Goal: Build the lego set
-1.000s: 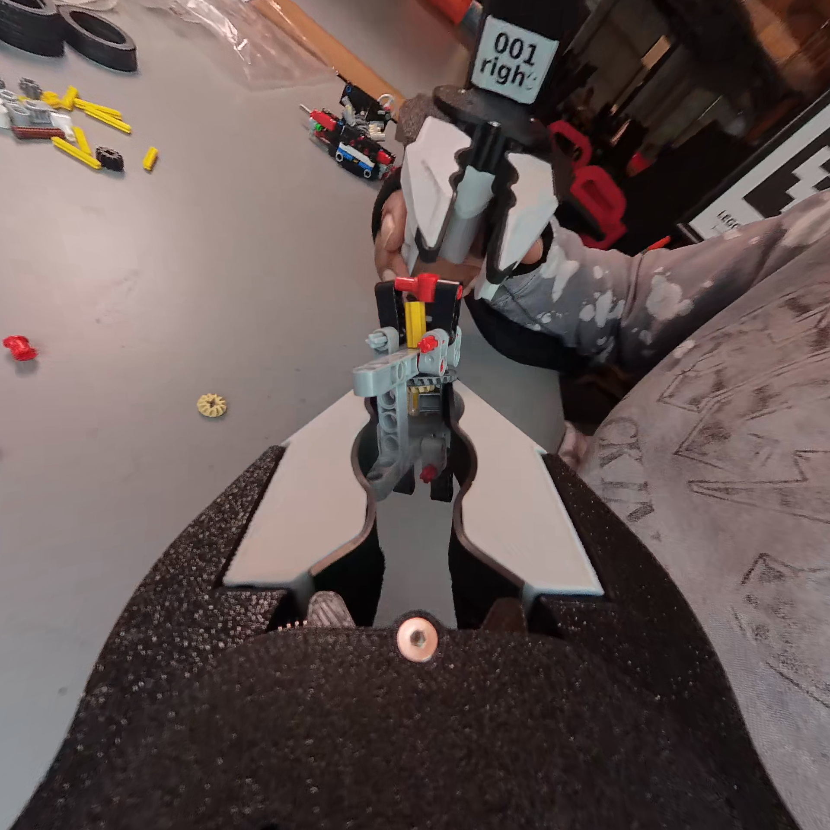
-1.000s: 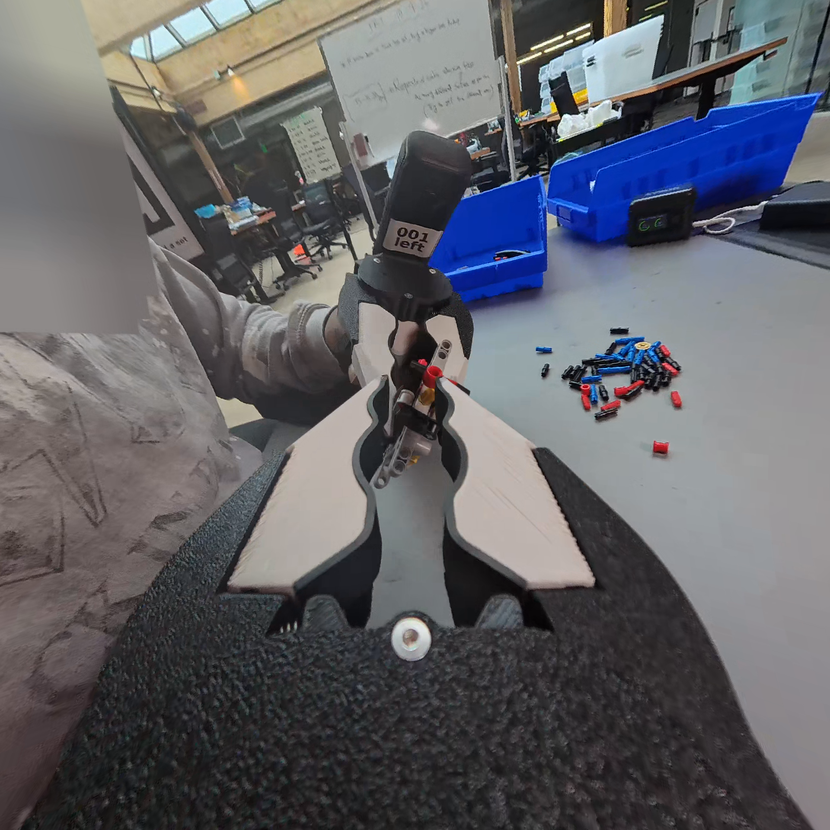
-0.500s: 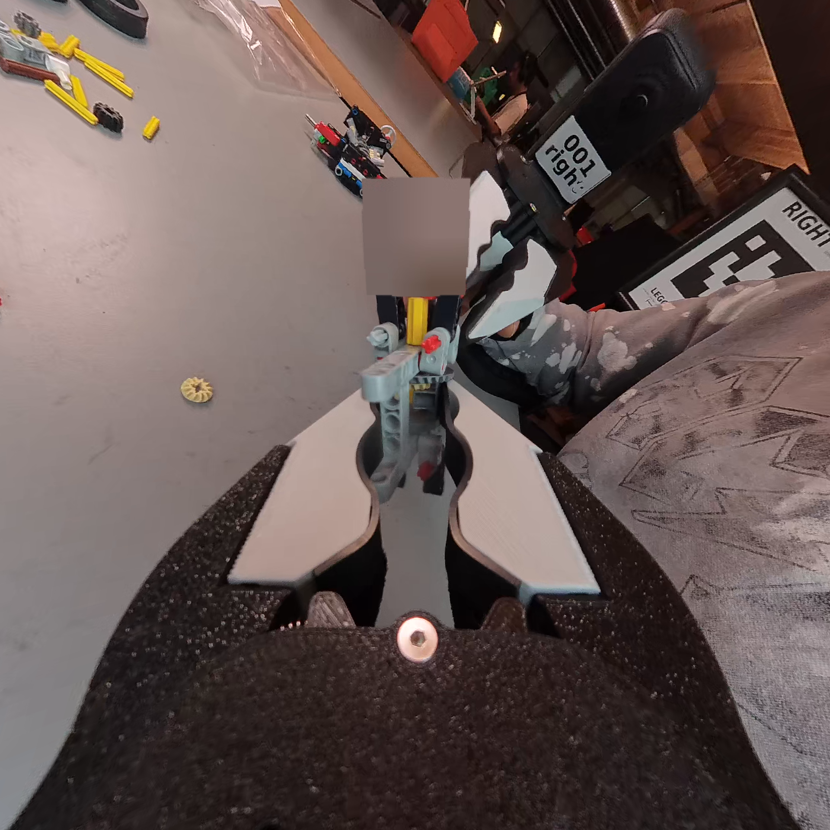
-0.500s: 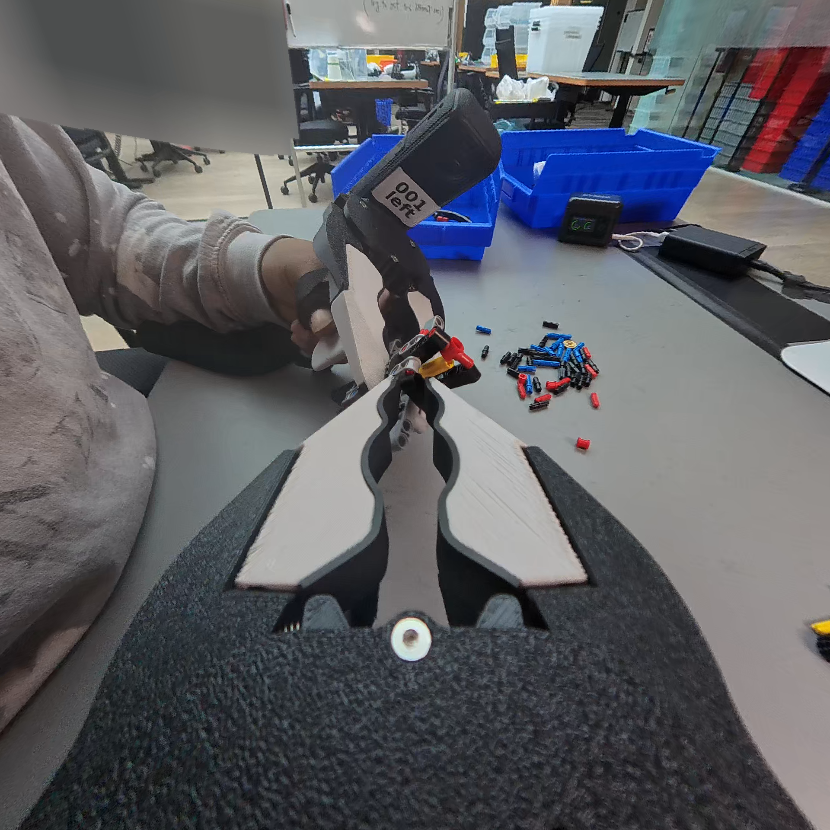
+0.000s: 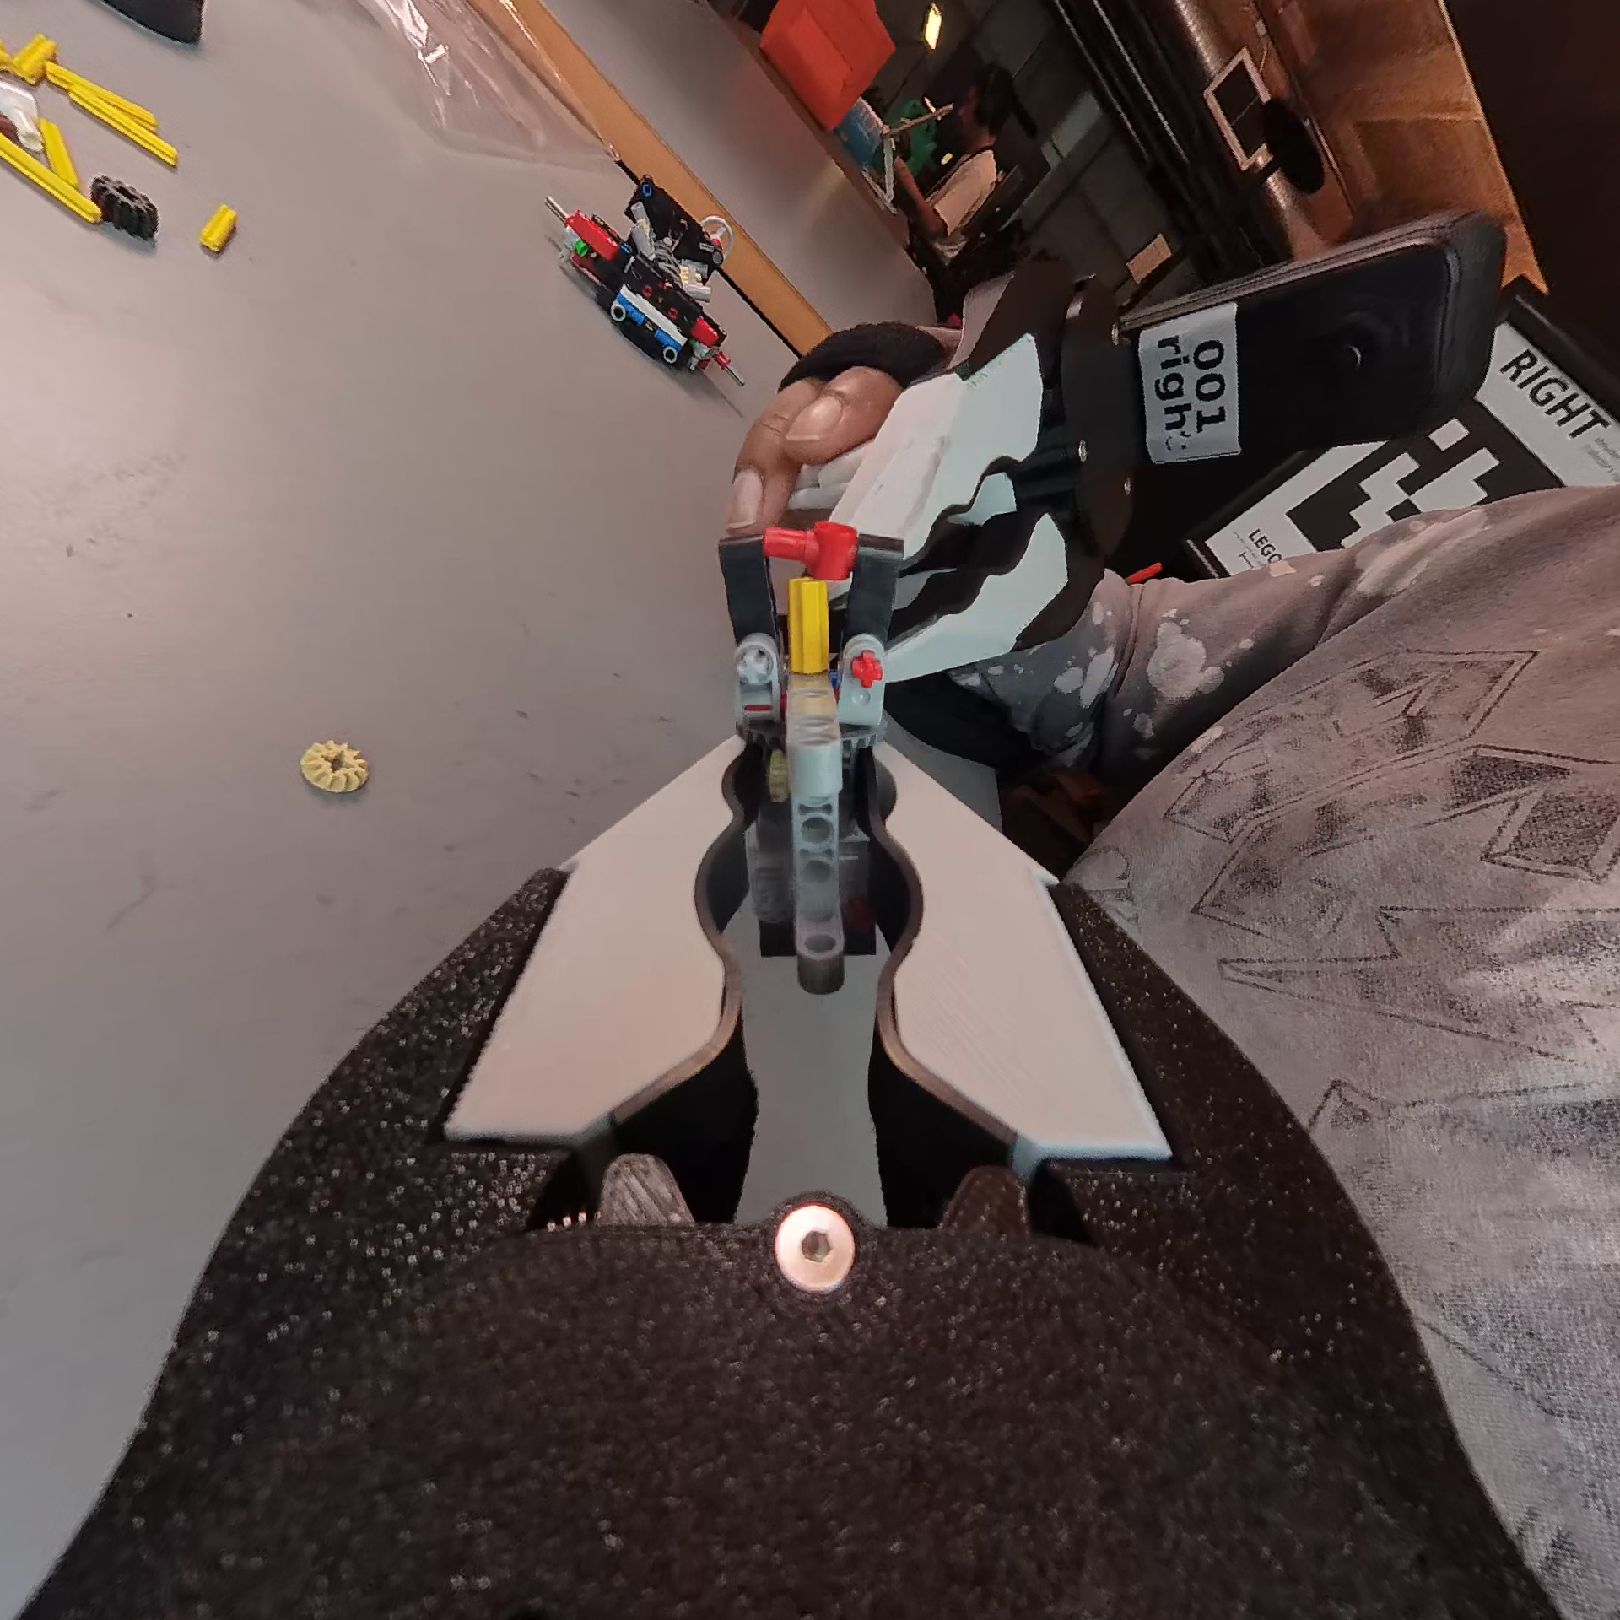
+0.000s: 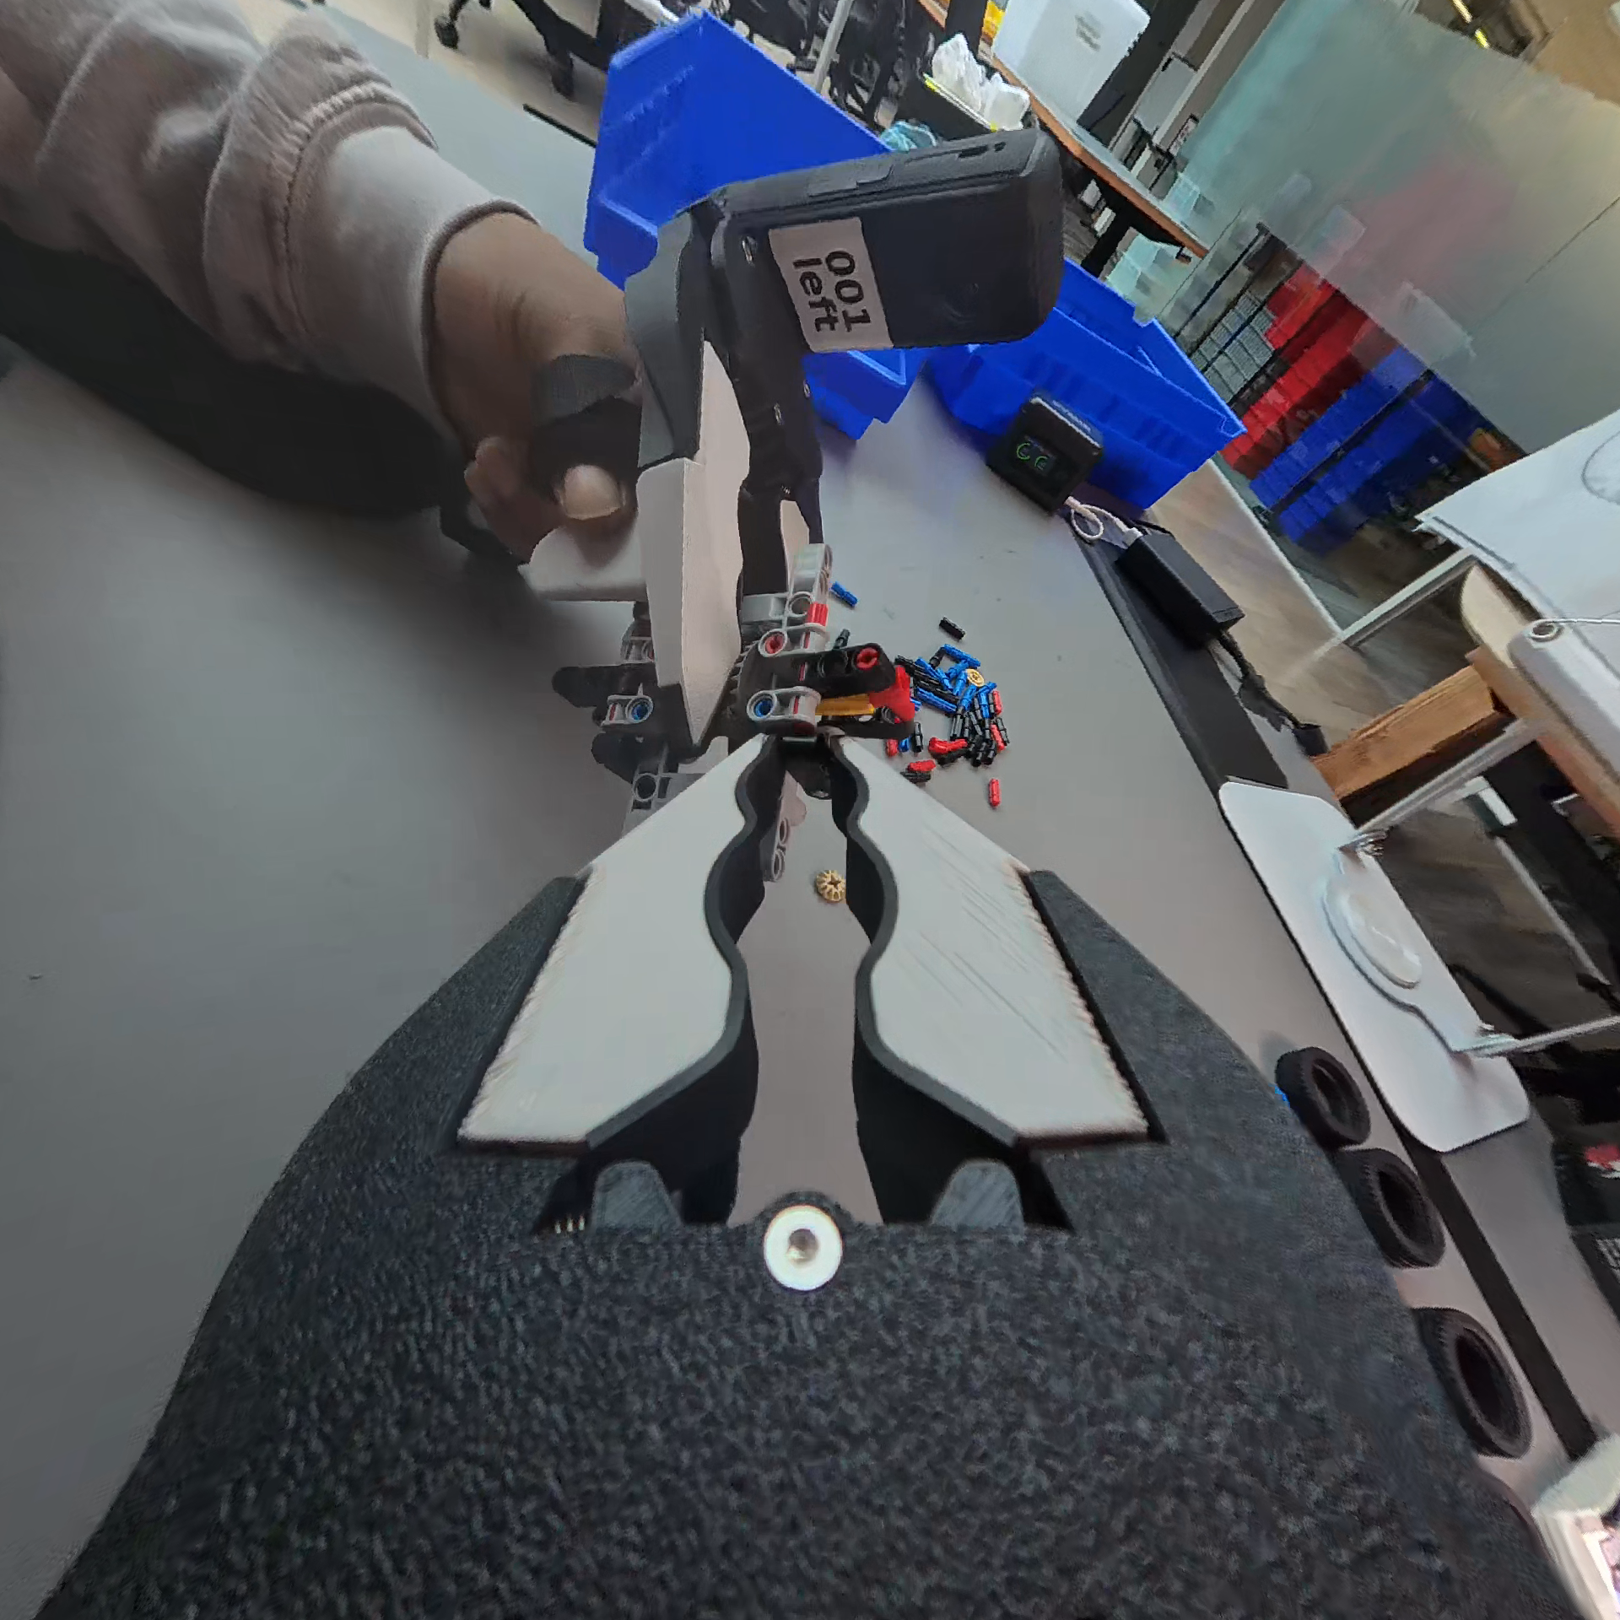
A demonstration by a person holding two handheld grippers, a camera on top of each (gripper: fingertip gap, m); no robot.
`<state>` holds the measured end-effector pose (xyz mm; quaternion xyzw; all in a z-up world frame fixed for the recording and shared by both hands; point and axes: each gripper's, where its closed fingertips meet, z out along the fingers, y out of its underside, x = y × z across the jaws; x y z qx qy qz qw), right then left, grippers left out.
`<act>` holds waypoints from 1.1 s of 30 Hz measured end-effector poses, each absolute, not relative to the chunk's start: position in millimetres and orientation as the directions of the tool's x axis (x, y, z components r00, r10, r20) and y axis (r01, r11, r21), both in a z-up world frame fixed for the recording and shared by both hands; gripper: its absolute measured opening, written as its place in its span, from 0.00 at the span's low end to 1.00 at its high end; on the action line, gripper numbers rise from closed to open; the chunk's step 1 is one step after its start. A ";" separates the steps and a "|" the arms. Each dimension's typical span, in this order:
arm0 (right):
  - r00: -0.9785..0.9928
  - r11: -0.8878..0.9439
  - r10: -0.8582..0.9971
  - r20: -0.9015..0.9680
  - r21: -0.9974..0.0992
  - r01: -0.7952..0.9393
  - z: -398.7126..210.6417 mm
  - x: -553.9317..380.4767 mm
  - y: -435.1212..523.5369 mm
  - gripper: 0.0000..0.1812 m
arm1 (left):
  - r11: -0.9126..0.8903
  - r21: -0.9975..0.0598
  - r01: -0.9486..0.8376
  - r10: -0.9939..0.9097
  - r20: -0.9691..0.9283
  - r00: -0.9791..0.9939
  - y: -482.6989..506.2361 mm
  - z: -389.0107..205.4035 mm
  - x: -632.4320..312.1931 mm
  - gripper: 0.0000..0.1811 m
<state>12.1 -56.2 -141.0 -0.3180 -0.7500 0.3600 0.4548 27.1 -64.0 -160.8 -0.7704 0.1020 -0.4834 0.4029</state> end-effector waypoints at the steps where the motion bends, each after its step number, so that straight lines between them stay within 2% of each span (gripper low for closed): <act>1: -0.384 0.550 0.798 0.464 -0.821 0.151 -140.7 12.6 -57.0 0.05 | -0.637 -0.742 0.209 -0.564 0.633 0.530 -64.9 -160.9 27.3 0.11; 5: -0.351 0.515 0.823 0.446 -0.847 0.130 -129.7 13.0 -59.0 0.04 | -0.580 -0.798 0.164 -0.620 0.563 0.546 -68.7 -151.9 27.7 0.11; 8: -0.346 0.343 0.894 0.285 -0.932 0.119 -121.8 11.6 -55.3 0.04 | -0.537 -0.826 0.175 -0.636 0.532 0.560 -67.0 -144.4 27.1 0.12; 18: -0.303 0.102 0.951 0.059 -0.987 0.128 -117.3 3.3 -47.6 0.04 | -0.545 -0.798 0.258 -0.621 0.590 0.515 -62.6 -138.5 21.7 0.12; 23: -0.321 0.086 0.946 0.047 -0.990 0.108 -110.5 5.5 -50.6 0.04 | -0.577 -0.750 0.324 -0.631 0.661 0.407 -66.6 -130.1 24.9 0.12; 28: -0.382 0.206 0.909 0.168 -0.977 0.062 -102.0 14.0 -65.1 0.04 | -0.652 -0.643 0.401 -0.634 0.753 0.177 -78.9 -119.7 33.7 0.11; 33: -0.397 0.220 0.893 0.214 -0.975 -0.030 -88.4 23.5 -71.1 0.05 | -0.655 -0.624 0.426 -0.661 0.747 0.076 -82.4 -109.9 36.7 0.11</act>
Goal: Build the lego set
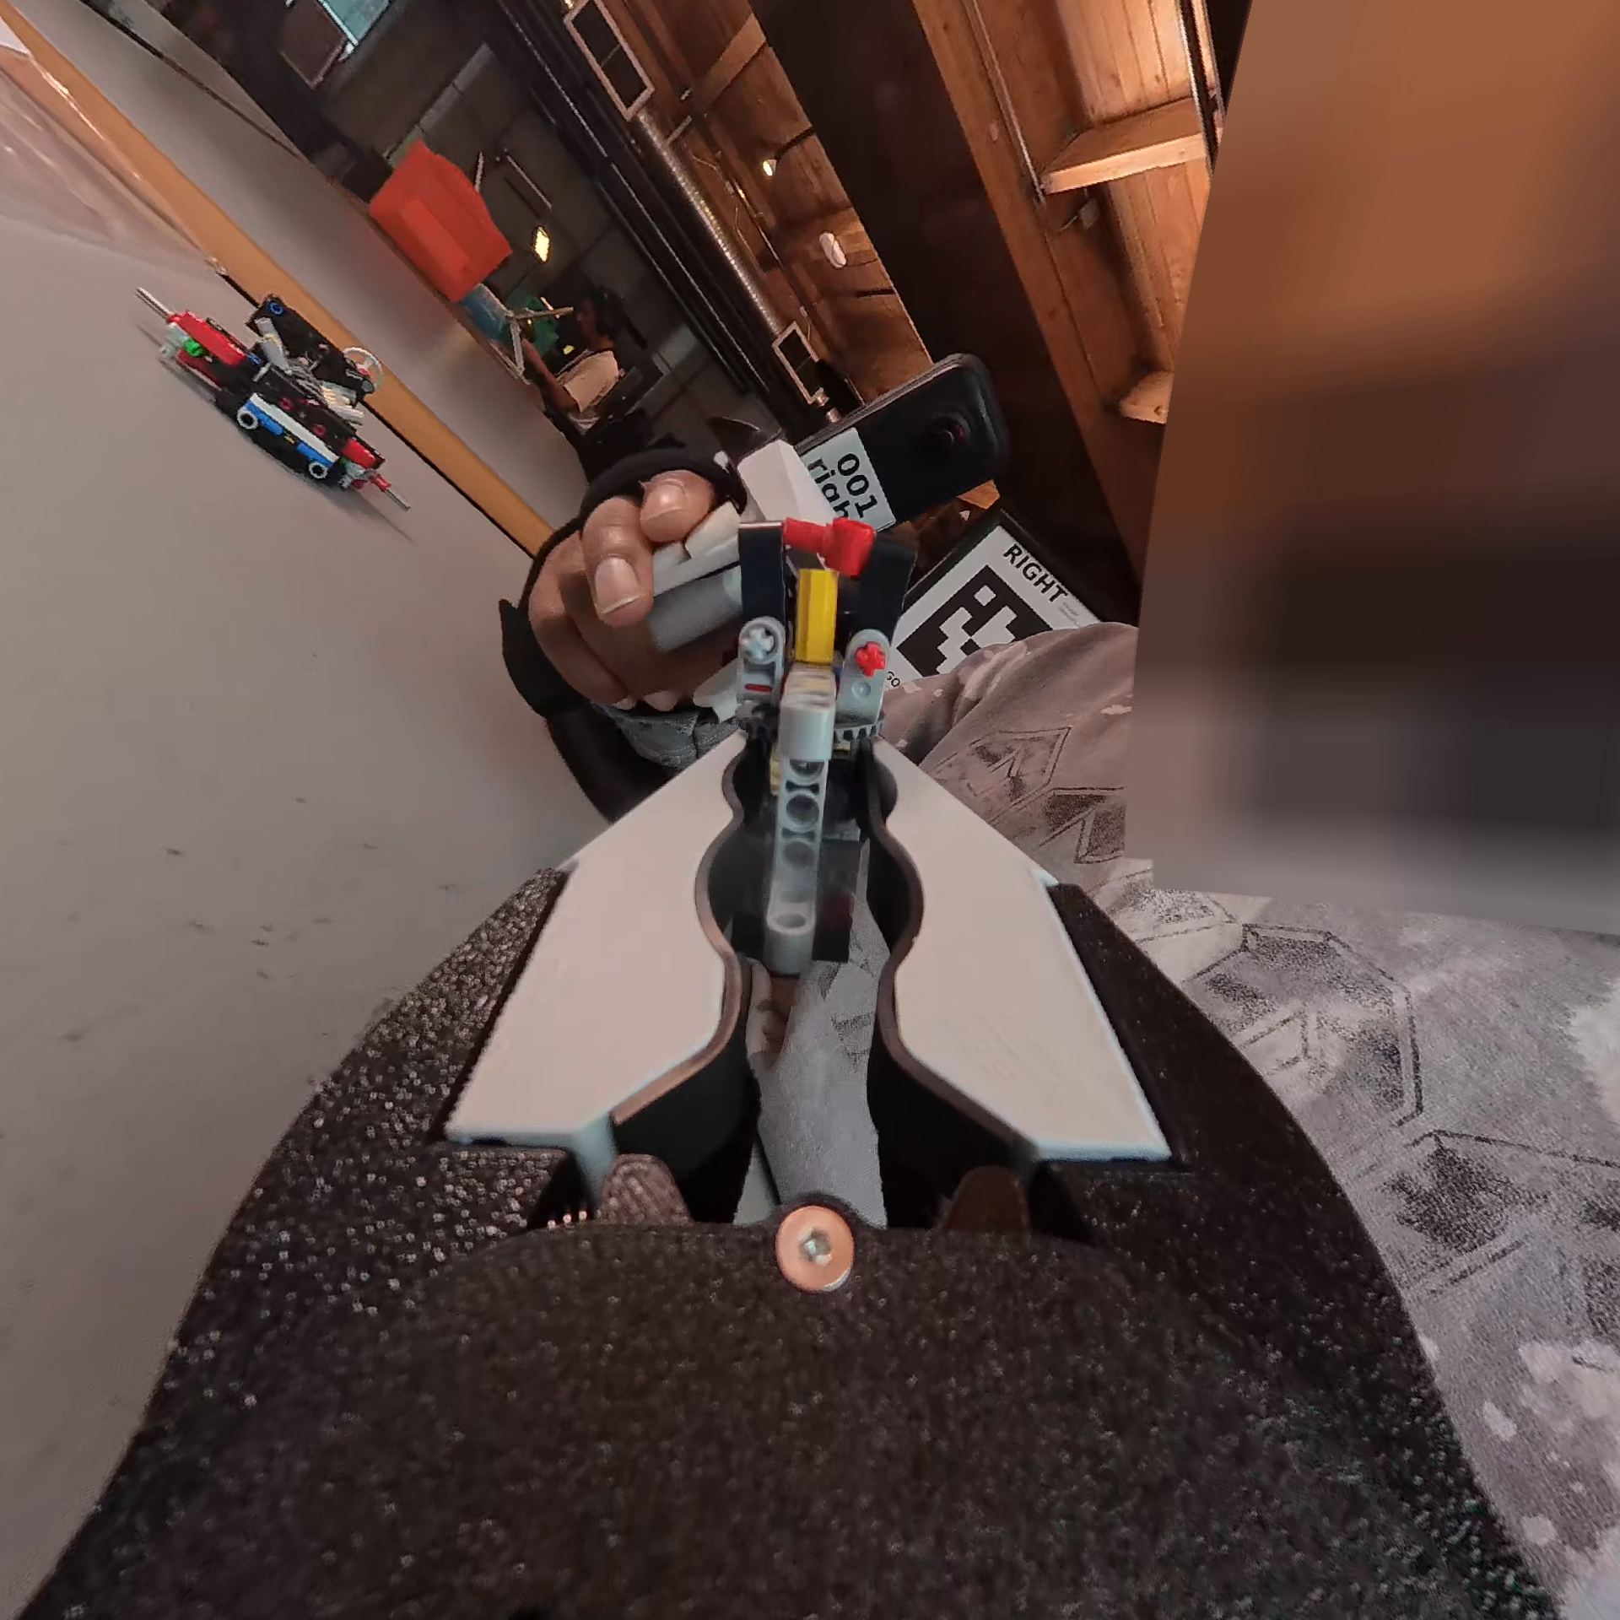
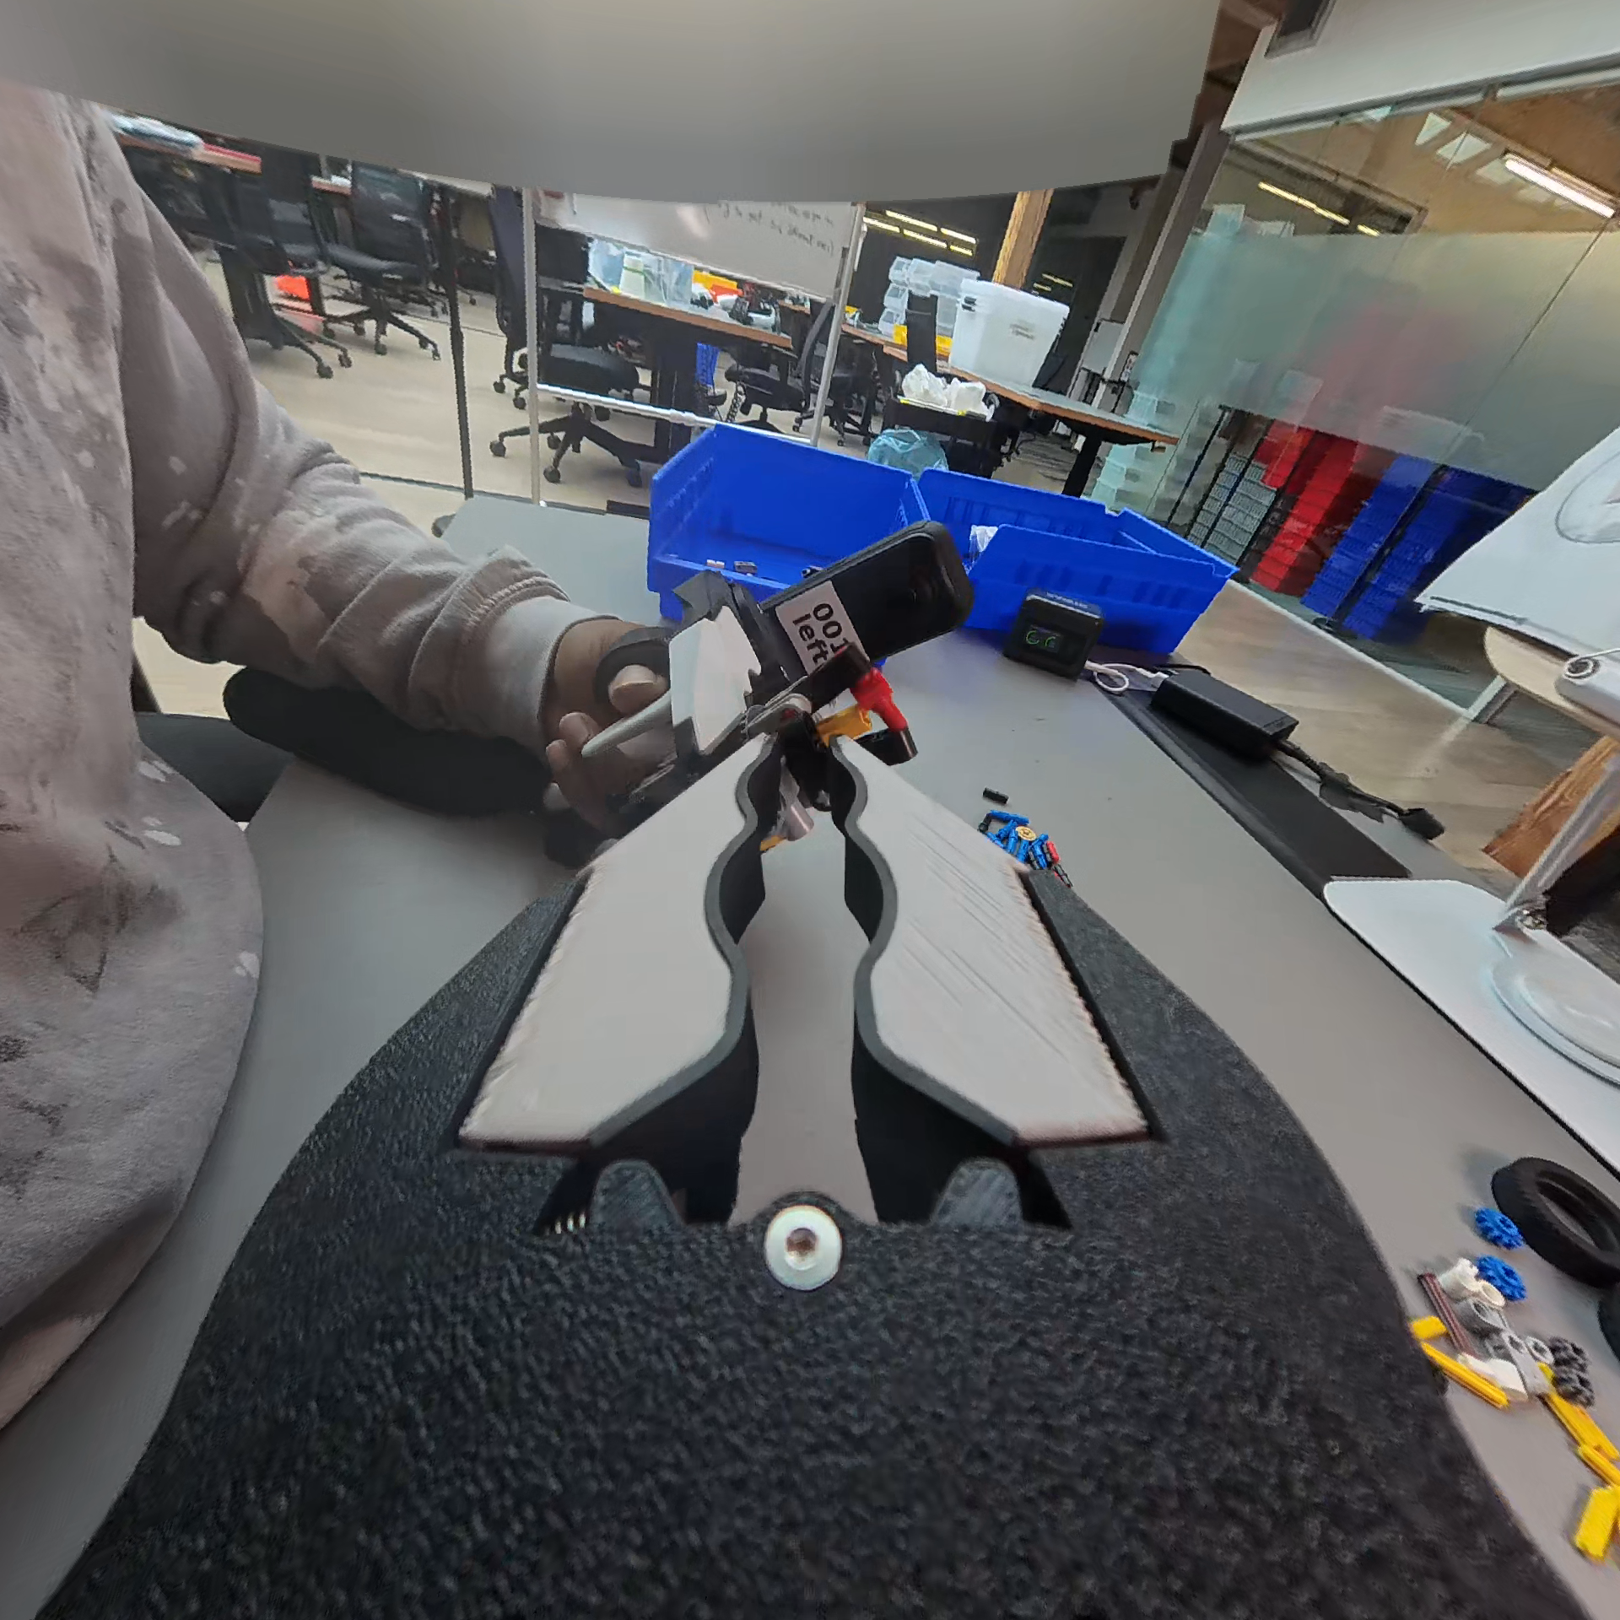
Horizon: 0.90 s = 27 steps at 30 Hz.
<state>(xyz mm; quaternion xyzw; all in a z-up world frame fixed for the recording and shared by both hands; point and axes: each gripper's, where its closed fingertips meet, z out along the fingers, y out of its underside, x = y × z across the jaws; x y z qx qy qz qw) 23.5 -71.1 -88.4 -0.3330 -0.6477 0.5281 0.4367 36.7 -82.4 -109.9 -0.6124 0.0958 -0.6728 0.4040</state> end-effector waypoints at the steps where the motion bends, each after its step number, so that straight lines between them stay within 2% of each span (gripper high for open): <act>1: -0.398 0.211 0.893 0.210 -0.977 -0.040 -85.6 25.0 -70.7 0.08 | -0.648 -0.627 0.433 -0.669 0.740 0.071 -83.0 -108.1 35.5 0.11; 5: -0.416 0.131 0.901 0.124 -0.991 -0.012 -82.6 26.3 -67.9 0.14 | -0.601 -0.673 0.431 -0.712 0.696 0.092 -85.8 -102.8 35.2 0.11; 8: -0.476 -0.032 0.877 -0.058 -0.998 0.063 -84.5 26.4 -70.0 0.19 | -0.516 -0.762 0.391 -0.764 0.616 0.191 -86.4 -101.3 38.1 0.11; 12: -0.572 -0.172 0.787 -0.232 -0.972 0.159 -90.1 31.1 -78.8 0.20 | -0.319 -0.935 0.152 -0.826 0.353 0.439 -86.9 -114.9 45.4 0.11; 19: -0.601 -0.061 0.785 -0.151 -0.984 0.167 -103.0 32.3 -90.9 0.10 | -0.189 -0.982 0.024 -0.829 0.173 0.532 -87.4 -118.5 42.7 0.11; 25: -0.601 -0.070 0.787 -0.141 -0.988 0.141 -99.6 31.5 -92.0 0.16 | -0.178 -0.984 0.003 -0.817 0.150 0.556 -85.1 -122.6 40.5 0.11; 27: -0.591 -0.068 0.795 -0.136 -0.988 0.136 -99.9 30.5 -90.2 0.14 | -0.171 -0.985 -0.005 -0.817 0.138 0.560 -84.9 -123.0 41.5 0.11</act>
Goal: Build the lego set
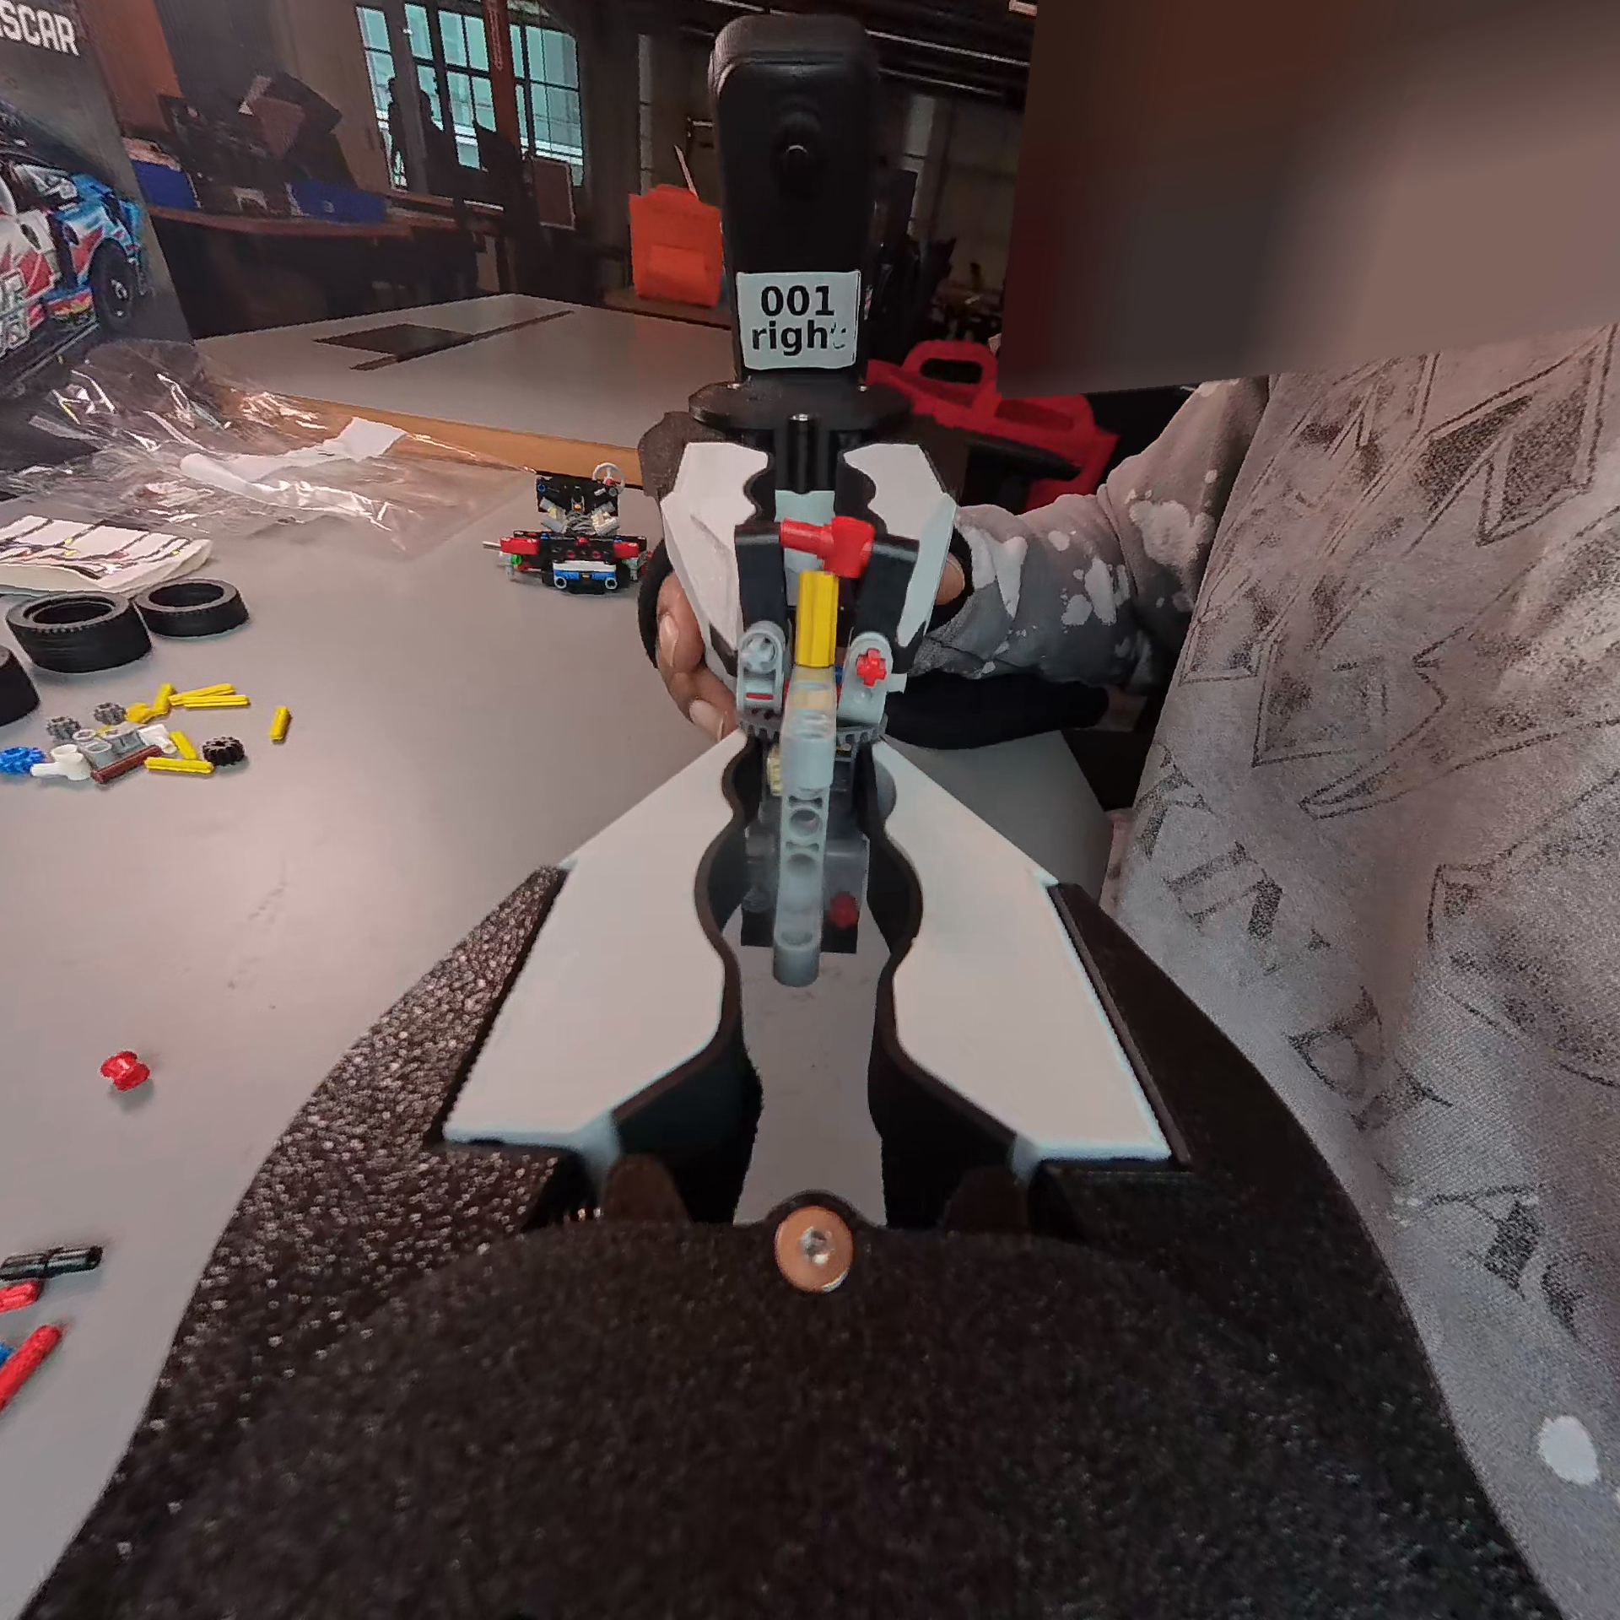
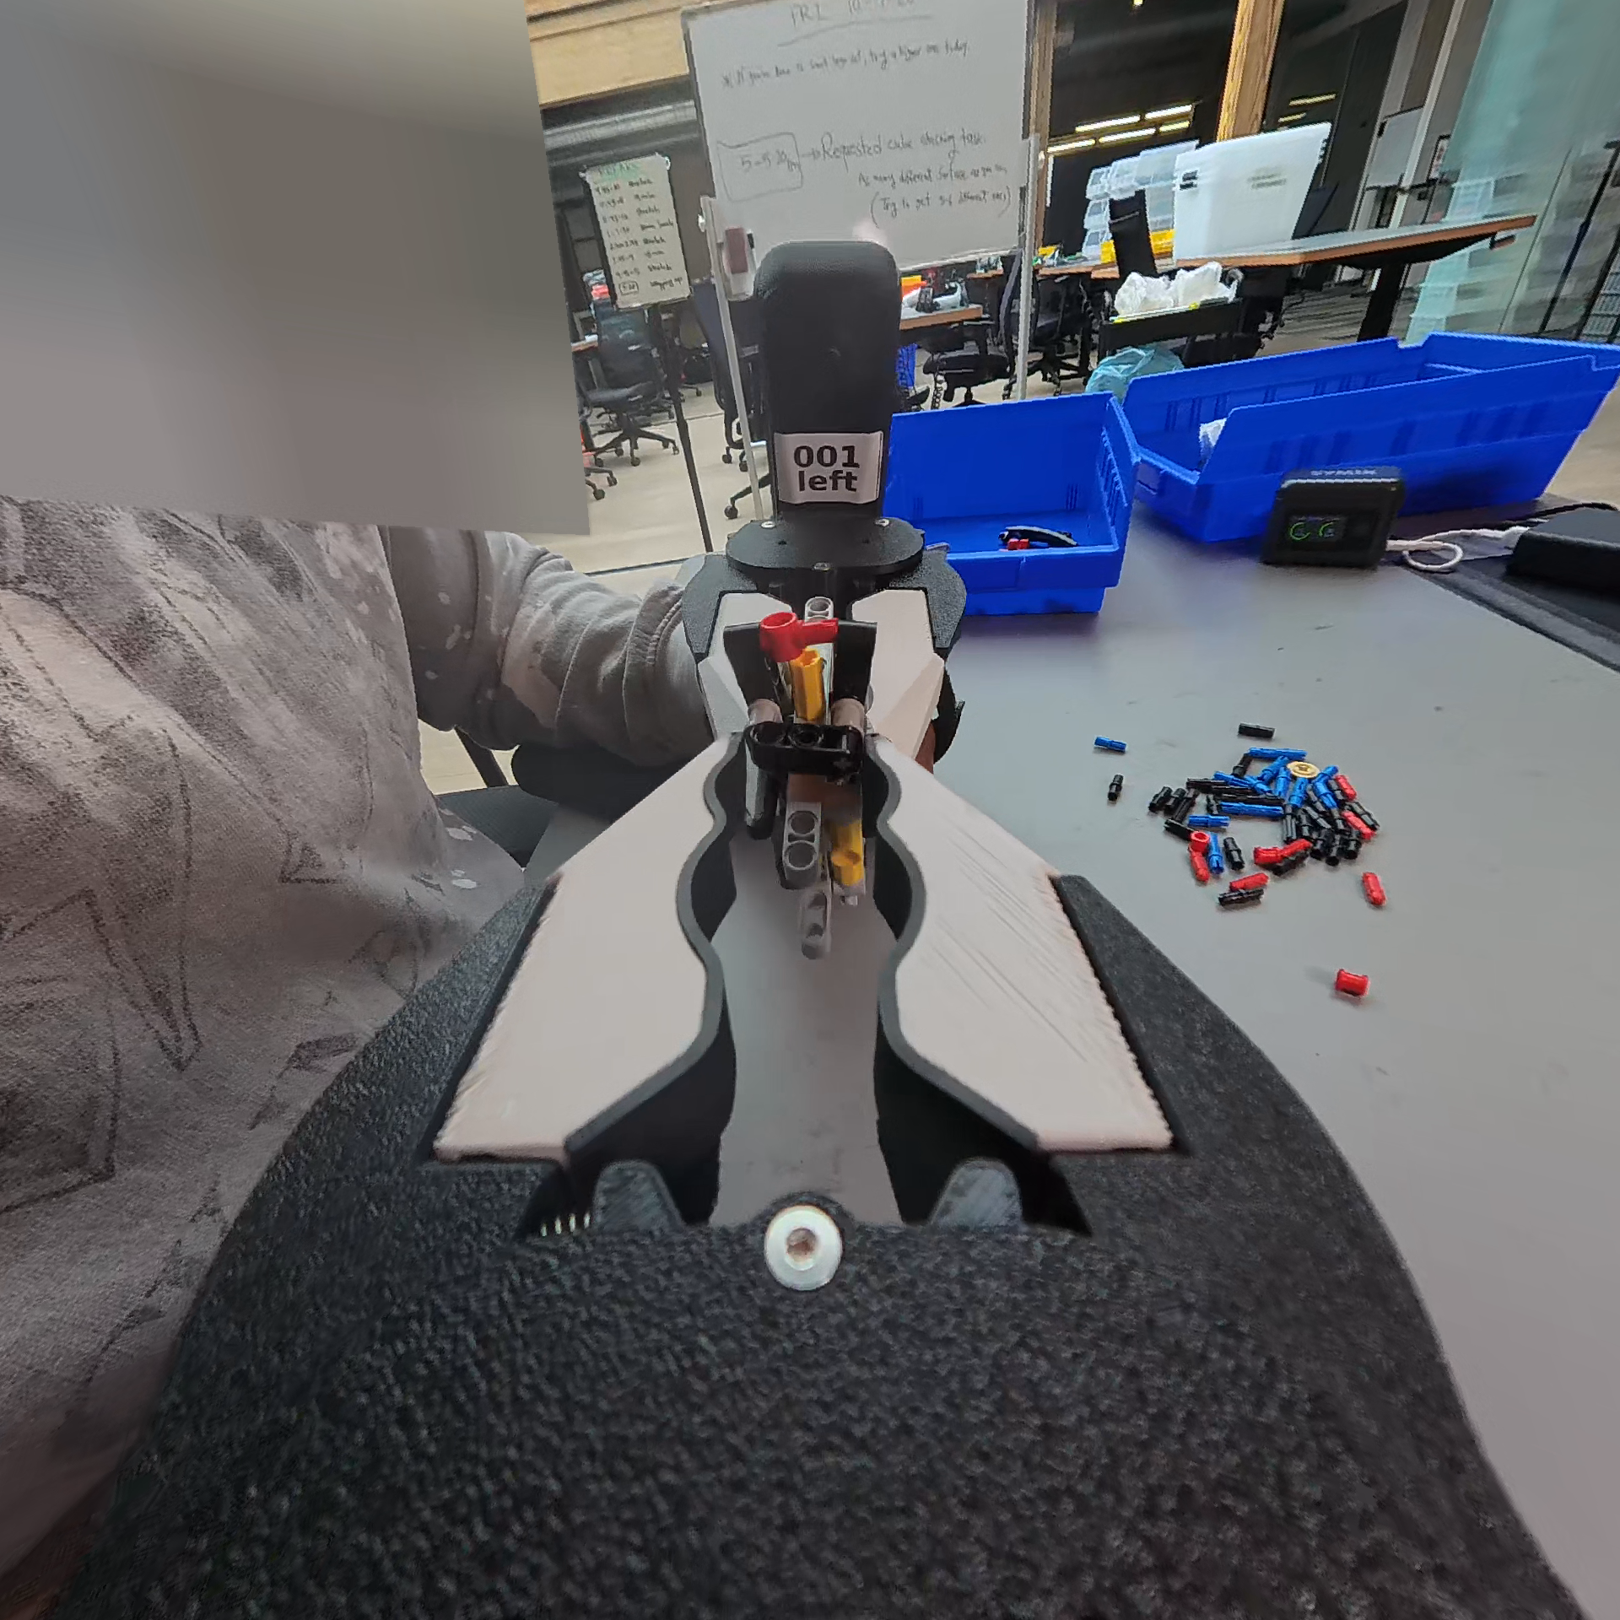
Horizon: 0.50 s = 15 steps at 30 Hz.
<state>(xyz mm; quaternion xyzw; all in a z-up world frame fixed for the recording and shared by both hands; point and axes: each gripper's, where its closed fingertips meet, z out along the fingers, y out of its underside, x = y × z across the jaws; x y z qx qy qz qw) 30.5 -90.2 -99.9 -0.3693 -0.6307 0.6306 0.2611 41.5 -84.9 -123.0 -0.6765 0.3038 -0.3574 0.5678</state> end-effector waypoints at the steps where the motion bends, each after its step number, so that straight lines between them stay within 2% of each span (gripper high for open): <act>1: -0.592 -0.064 0.796 -0.129 -0.990 0.129 -99.7 30.8 -90.2 0.14 | -0.169 -0.986 -0.005 -0.817 0.137 0.560 -84.9 -123.1 42.1 0.11; 5: -0.595 -0.067 0.793 -0.129 -0.990 0.124 -100.5 31.2 -88.9 0.13 | -0.190 -0.982 -0.010 -0.817 0.153 0.556 -85.1 -124.5 41.4 0.11; 8: -0.578 -0.001 0.812 -0.079 -0.991 0.134 -107.0 31.4 -82.5 0.13 | -0.236 -0.971 0.021 -0.822 0.212 0.529 -88.5 -120.0 35.1 0.22; 10: -0.566 0.051 0.823 -0.038 -0.989 0.142 -112.8 30.6 -80.3 0.13 | -0.269 -0.963 0.025 -0.818 0.242 0.522 -88.9 -120.8 33.3 0.25; 12: -0.581 0.091 0.814 -0.015 -0.984 0.152 -118.2 30.2 -85.9 0.13 | -0.271 -0.963 -0.005 -0.823 0.228 0.521 -89.6 -124.3 37.8 0.25; 15: -0.595 0.148 0.803 0.025 -0.976 0.158 -126.0 30.5 -92.2 0.13 | -0.285 -0.957 -0.048 -0.820 0.217 0.530 -89.9 -131.3 38.4 0.18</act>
